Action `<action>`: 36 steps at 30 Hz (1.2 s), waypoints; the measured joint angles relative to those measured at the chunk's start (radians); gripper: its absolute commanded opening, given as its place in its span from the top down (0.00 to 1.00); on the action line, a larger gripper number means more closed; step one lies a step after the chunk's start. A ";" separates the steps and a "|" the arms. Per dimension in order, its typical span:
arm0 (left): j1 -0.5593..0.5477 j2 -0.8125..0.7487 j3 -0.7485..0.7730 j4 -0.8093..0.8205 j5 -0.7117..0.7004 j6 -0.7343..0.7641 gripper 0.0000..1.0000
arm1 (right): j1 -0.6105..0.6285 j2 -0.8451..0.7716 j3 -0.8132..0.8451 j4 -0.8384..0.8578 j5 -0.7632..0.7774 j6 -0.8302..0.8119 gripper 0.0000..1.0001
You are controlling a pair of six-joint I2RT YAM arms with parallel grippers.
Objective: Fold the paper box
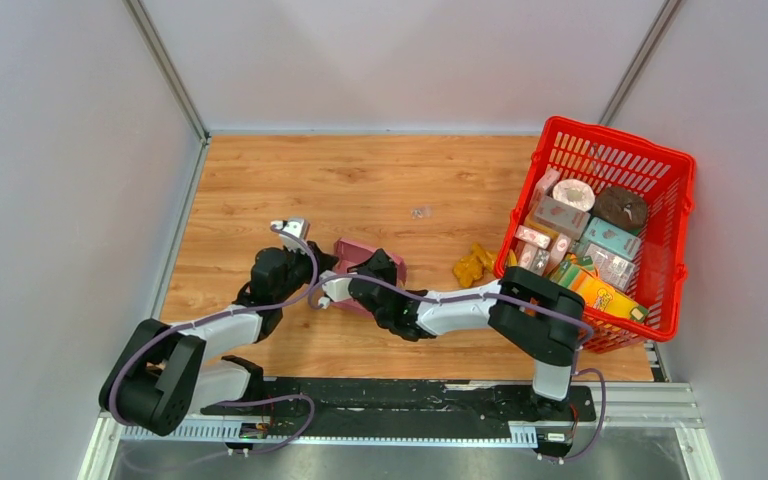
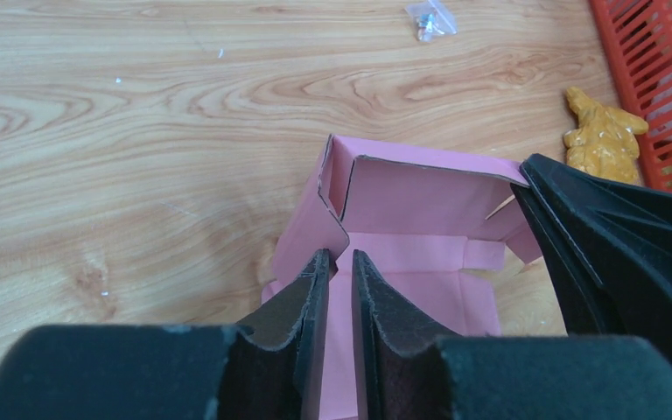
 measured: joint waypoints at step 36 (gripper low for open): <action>-0.077 -0.153 0.077 -0.380 -0.141 -0.053 0.57 | 0.028 -0.018 -0.036 0.014 0.026 -0.009 0.88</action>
